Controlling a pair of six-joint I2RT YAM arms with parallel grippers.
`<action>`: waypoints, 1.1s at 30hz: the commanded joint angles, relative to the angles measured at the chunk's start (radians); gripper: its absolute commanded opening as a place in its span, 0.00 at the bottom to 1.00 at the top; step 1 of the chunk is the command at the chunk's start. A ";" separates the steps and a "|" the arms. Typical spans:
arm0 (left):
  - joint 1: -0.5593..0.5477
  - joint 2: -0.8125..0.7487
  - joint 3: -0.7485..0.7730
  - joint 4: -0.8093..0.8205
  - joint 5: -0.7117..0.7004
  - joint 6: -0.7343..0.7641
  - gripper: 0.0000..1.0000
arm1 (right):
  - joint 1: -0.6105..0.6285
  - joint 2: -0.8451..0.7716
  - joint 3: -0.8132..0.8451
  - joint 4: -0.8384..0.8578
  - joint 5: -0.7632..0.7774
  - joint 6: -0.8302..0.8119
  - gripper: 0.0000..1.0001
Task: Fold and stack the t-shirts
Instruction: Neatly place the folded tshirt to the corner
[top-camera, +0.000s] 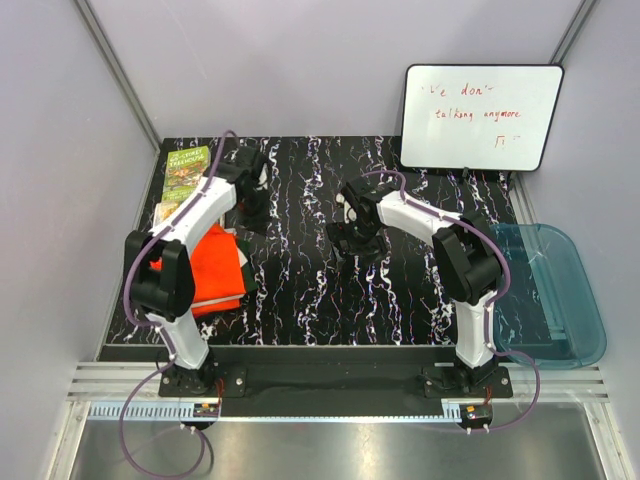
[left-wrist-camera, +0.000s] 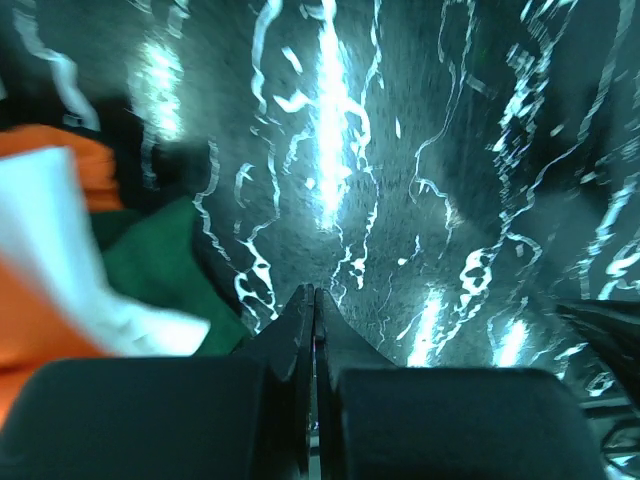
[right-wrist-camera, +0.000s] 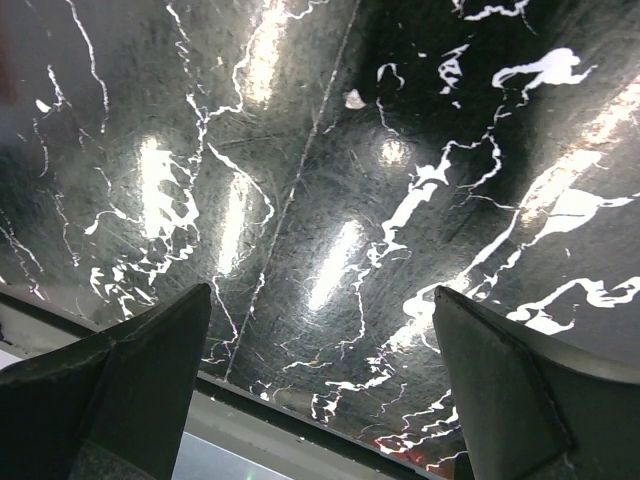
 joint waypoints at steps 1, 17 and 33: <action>-0.025 0.073 0.004 -0.049 -0.052 -0.014 0.00 | -0.004 -0.021 0.000 -0.017 0.044 -0.009 1.00; -0.023 0.160 -0.264 -0.041 -0.103 -0.101 0.00 | -0.022 -0.021 0.006 -0.018 0.067 -0.015 1.00; 0.262 0.011 -0.494 -0.059 -0.183 -0.038 0.00 | -0.029 -0.024 -0.009 -0.017 0.051 -0.018 1.00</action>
